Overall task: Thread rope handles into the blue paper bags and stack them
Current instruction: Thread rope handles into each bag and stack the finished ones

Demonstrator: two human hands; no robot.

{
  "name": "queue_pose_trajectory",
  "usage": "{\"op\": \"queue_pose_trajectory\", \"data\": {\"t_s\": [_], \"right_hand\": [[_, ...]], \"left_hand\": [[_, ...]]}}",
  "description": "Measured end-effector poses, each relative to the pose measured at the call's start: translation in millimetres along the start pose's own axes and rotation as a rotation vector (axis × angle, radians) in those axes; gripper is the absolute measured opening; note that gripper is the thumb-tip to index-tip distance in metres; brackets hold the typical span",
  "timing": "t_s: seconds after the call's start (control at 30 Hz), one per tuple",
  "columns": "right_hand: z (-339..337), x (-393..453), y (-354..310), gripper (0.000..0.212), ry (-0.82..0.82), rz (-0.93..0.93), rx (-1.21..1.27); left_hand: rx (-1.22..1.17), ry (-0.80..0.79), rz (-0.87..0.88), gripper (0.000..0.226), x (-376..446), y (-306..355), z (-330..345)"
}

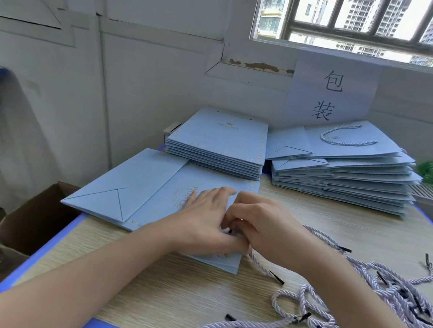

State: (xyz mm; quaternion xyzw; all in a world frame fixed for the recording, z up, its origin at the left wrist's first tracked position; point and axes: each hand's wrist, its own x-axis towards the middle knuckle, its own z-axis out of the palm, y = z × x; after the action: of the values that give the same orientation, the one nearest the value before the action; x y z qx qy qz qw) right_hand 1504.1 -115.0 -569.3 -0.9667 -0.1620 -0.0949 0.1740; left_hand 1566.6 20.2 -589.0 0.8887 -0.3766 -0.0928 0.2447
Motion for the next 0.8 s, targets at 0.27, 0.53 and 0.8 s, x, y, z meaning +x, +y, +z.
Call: {"op": "queue_pose_trajectory", "data": {"t_s": [0.27, 0.53, 0.8], "right_hand": [[1, 1, 5, 0.017, 0.064, 0.154, 0.297], [-11, -3, 16, 0.018, 0.119, 0.069, 0.158], [-18, -6, 7, 0.027, 0.100, 0.391, 0.535]], "left_hand": [[-0.061, -0.005, -0.011, 0.103, 0, 2, -3], [-0.114, 0.055, -0.039, 0.051, -2, 5, -15], [-0.270, 0.230, -0.034, 0.034, -2, 3, -27]]}}
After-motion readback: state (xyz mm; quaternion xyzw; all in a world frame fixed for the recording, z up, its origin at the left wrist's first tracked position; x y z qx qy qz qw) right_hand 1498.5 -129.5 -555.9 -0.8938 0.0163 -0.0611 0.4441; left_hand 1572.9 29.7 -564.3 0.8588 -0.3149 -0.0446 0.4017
